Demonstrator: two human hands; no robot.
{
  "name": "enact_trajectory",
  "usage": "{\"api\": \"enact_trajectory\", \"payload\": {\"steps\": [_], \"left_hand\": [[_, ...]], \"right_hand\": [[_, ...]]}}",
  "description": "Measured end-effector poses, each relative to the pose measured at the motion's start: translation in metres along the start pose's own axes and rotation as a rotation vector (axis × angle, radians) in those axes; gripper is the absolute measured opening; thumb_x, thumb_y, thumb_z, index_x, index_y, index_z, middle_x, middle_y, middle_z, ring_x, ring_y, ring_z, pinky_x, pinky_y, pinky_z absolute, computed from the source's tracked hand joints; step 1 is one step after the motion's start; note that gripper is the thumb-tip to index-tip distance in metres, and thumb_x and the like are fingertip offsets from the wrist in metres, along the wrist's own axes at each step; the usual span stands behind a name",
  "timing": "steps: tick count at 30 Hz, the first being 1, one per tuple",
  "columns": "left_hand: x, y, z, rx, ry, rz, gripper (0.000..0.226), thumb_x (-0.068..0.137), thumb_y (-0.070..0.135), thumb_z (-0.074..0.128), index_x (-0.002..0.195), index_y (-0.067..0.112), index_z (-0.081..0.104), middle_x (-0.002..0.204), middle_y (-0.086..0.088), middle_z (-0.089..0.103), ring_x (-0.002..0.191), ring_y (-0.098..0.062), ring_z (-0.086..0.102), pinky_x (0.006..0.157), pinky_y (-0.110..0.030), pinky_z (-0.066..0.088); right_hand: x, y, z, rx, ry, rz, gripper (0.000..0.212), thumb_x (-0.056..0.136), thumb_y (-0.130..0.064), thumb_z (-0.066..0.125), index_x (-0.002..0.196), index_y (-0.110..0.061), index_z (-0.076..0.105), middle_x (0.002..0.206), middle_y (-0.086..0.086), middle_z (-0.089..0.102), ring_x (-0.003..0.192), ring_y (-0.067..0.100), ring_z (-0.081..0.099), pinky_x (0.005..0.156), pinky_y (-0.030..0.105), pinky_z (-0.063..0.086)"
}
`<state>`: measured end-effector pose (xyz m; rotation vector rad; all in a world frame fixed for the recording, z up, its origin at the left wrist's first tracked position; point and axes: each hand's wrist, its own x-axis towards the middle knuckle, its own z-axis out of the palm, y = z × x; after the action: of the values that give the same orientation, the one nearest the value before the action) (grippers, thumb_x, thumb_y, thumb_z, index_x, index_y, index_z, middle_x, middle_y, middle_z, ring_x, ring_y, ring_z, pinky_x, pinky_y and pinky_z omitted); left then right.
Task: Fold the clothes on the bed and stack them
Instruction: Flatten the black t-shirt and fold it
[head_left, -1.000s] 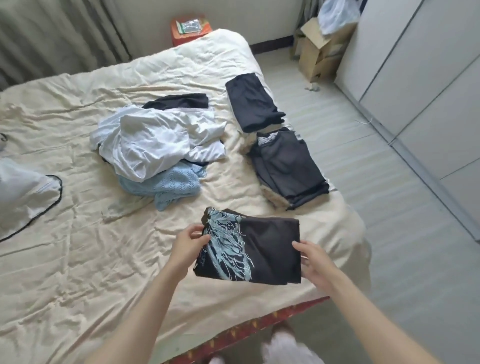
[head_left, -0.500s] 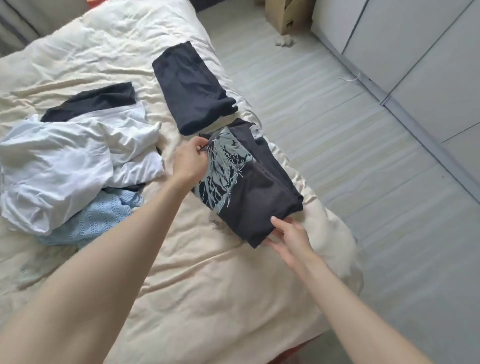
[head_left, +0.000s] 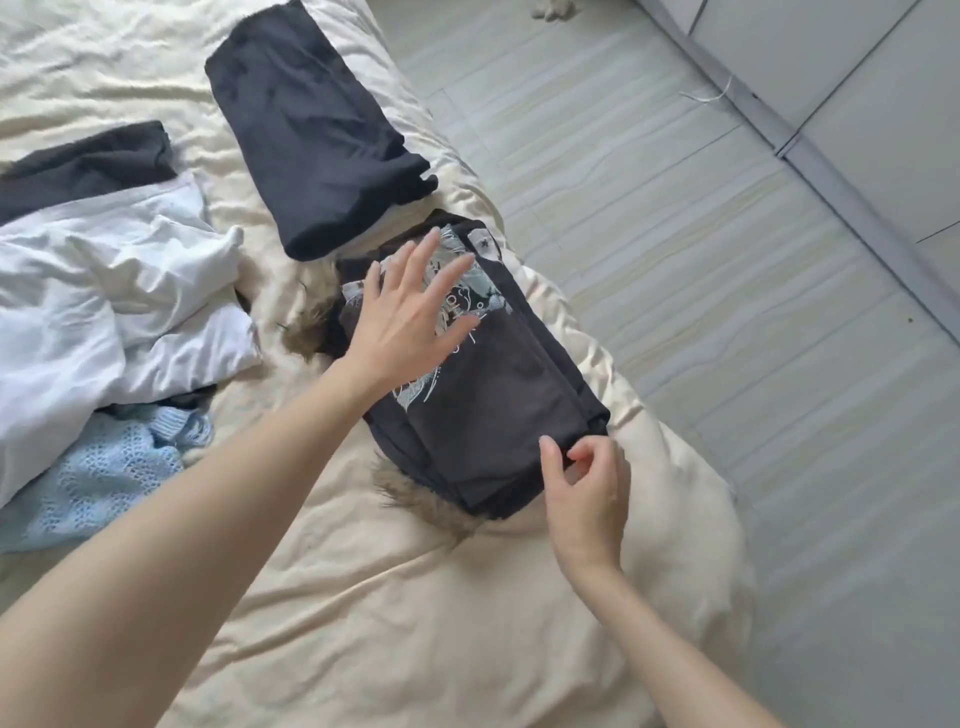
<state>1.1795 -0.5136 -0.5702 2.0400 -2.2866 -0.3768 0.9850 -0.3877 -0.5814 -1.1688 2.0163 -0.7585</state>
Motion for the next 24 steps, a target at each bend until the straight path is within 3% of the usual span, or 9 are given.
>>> {"api": "enact_trajectory", "payload": {"steps": [2,5,8,11,15,17,19,21,24], "left_hand": [[-0.001,-0.003,0.009,0.041,-0.078,0.062,0.067,0.090,0.059,0.042,0.149,0.037,0.018,0.160,-0.002,-0.002,0.147,-0.028,-0.003,0.114,-0.058,0.002],[0.006,-0.006,0.019,0.085,-0.153,0.032,0.073,0.087,0.069,0.033,0.149,0.043,0.005,0.160,0.002,-0.013,0.146,-0.025,-0.015,0.111,-0.063,-0.008],[0.012,-0.006,0.029,0.139,-0.182,-0.002,0.074,0.084,0.074,0.022,0.148,0.046,-0.002,0.159,0.003,-0.017,0.145,-0.023,-0.018,0.109,-0.062,-0.013],[0.014,-0.005,0.037,0.160,-0.206,-0.020,0.073,0.083,0.075,0.016,0.147,0.047,-0.006,0.158,0.003,-0.018,0.145,-0.023,-0.019,0.108,-0.061,-0.015],[0.003,-0.001,0.038,0.101,-0.184,-0.062,0.068,0.090,0.066,0.021,0.148,0.043,-0.003,0.159,0.003,-0.015,0.145,-0.023,-0.017,0.109,-0.058,-0.015],[-0.018,0.004,0.037,0.066,-0.159,-0.068,0.066,0.093,0.061,0.025,0.150,0.040,0.001,0.160,0.002,-0.012,0.146,-0.023,-0.014,0.111,-0.057,-0.013],[-0.050,0.007,0.035,0.029,-0.157,-0.085,0.064,0.095,0.055,0.031,0.150,0.038,0.005,0.160,0.002,-0.010,0.146,-0.023,-0.013,0.112,-0.057,-0.010],[-0.087,0.003,0.033,-0.011,-0.173,-0.148,0.064,0.095,0.052,0.035,0.150,0.038,0.007,0.160,0.002,-0.011,0.146,-0.022,-0.015,0.112,-0.058,-0.008],[-0.144,-0.016,0.029,-0.130,-0.145,-0.329,0.065,0.095,0.047,0.041,0.150,0.038,0.006,0.159,0.004,-0.014,0.145,-0.021,-0.017,0.113,-0.056,-0.005]], "right_hand": [[0.006,-0.002,-0.001,-0.222,0.042,-0.524,0.016,0.084,-0.028,0.059,0.086,-0.012,0.062,0.087,0.002,0.059,0.084,0.020,0.049,0.076,0.031,0.037],[0.025,-0.005,0.008,-0.534,-0.075,-0.876,0.035,0.080,-0.027,0.063,0.111,-0.012,0.068,0.118,0.014,0.063,0.112,0.030,0.057,0.092,0.045,0.048],[0.038,-0.001,0.015,-0.733,-0.231,-0.829,0.058,0.072,-0.032,0.078,0.125,-0.015,0.063,0.135,0.016,0.054,0.124,0.033,0.053,0.097,0.052,0.046],[0.044,0.002,0.018,-0.827,-0.351,-0.746,0.063,0.077,-0.038,0.074,0.134,-0.018,0.054,0.143,0.013,0.046,0.131,0.030,0.046,0.102,0.052,0.041],[0.049,0.003,0.020,-0.920,-0.551,-0.676,0.064,0.098,-0.045,0.036,0.152,-0.027,0.005,0.160,0.005,-0.005,0.147,0.024,-0.003,0.117,0.047,-0.002],[0.047,-0.001,0.017,-0.941,-0.573,-0.661,0.065,0.099,-0.046,0.031,0.152,-0.028,-0.003,0.159,0.004,-0.013,0.147,0.022,-0.011,0.116,0.046,-0.009],[0.039,-0.009,0.011,-0.940,-0.587,-0.654,0.065,0.099,-0.046,0.032,0.152,-0.027,-0.001,0.159,0.006,-0.011,0.147,0.024,-0.010,0.116,0.046,-0.009],[0.024,-0.021,0.006,-0.883,-0.595,-0.699,0.065,0.097,-0.041,0.043,0.152,-0.021,0.015,0.159,0.011,0.004,0.147,0.028,0.002,0.117,0.047,-0.001],[-0.007,-0.033,0.010,-0.759,-0.532,-0.839,0.062,0.075,-0.024,0.079,0.129,-0.005,0.057,0.136,0.022,0.051,0.127,0.038,0.048,0.103,0.057,0.035]]}}
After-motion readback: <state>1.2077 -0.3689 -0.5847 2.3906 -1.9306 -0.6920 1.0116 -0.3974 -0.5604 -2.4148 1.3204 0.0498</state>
